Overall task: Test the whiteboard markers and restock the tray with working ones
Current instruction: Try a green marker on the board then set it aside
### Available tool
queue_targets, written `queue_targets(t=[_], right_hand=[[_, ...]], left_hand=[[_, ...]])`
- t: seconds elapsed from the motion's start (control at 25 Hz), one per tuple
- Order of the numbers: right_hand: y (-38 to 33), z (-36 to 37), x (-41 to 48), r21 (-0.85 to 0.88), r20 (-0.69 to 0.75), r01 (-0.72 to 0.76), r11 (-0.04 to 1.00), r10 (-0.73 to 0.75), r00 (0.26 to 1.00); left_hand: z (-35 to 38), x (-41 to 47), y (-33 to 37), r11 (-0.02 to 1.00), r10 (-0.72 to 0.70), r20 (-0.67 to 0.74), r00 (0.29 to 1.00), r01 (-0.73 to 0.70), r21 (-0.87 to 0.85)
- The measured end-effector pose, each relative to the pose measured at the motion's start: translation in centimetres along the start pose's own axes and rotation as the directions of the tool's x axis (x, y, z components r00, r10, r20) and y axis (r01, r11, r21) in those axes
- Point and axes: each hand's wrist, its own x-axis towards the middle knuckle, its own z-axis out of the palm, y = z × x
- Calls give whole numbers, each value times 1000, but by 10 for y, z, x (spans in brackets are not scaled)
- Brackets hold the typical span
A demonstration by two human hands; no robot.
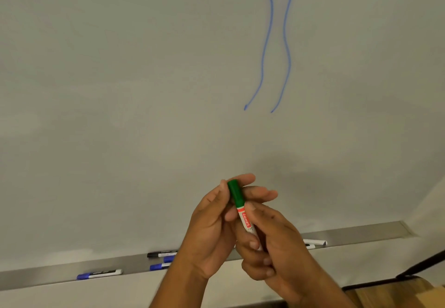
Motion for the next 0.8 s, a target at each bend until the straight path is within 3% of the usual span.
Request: queue_targets(t=[0.12,0.24,0.32,0.4,0.48,0.6,0.72,0.8], right_hand=[[-6,3,-3,73,61,-25,997,20,998],[-3,4,-4,-144,-25,46,988,-50,998],[9,2,-10,-333,-77,75,940,-106,991],[20,-1,-17,-377,-107,63,924,-111,988],[24,-2,-20,-412,-108,96,906,-153,982],[13,5,-14,-456,-85,253,853,-325,942],[-4,10,-13,-487,-27,400,777,-470,882],[-16,9,-13,-451,50,483,751,-519,853]], left_hand=[[12,-1,5,997,54,70,996,-58,57],[24,3,22,982,164,-118,979,-151,118],[18,10,55,949,316,-297,901,-302,96],[12,16,85,883,463,-359,810,-387,264],[15,19,86,818,518,-333,788,-342,463],[19,19,64,764,532,-270,802,-318,562],[16,20,64,689,635,-261,727,-380,617],[19,23,75,587,714,-200,671,-418,693]])
